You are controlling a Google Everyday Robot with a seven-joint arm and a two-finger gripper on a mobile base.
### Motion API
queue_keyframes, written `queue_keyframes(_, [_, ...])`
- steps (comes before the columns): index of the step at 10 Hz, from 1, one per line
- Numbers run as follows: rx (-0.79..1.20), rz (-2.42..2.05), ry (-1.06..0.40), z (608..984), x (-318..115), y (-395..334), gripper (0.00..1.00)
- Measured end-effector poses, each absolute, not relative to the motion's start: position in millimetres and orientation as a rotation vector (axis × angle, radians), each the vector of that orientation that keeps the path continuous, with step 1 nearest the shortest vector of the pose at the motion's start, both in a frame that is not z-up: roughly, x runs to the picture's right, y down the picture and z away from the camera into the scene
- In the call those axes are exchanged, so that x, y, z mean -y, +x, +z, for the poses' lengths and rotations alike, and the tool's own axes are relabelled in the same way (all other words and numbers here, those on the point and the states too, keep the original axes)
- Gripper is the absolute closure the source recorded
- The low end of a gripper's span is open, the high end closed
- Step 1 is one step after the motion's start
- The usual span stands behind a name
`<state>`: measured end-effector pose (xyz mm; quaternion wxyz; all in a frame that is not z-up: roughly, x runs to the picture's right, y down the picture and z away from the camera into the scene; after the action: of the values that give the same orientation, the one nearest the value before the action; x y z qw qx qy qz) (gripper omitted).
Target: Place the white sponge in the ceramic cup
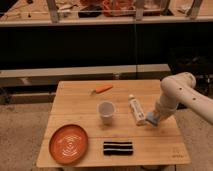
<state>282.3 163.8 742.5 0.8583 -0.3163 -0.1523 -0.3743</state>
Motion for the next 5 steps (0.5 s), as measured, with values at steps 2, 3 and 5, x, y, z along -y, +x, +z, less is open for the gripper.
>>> queue_keyframes(2, [0.324,-0.825,-0.656,734.5,-151.6,257.7,1.0])
queue_keyframes(3, [0.327,-0.842,-0.652,734.3,-149.0,242.3,1.0])
queue_keyframes(5, [0.328,-0.884,-0.638,732.1,-139.1,214.6,1.0])
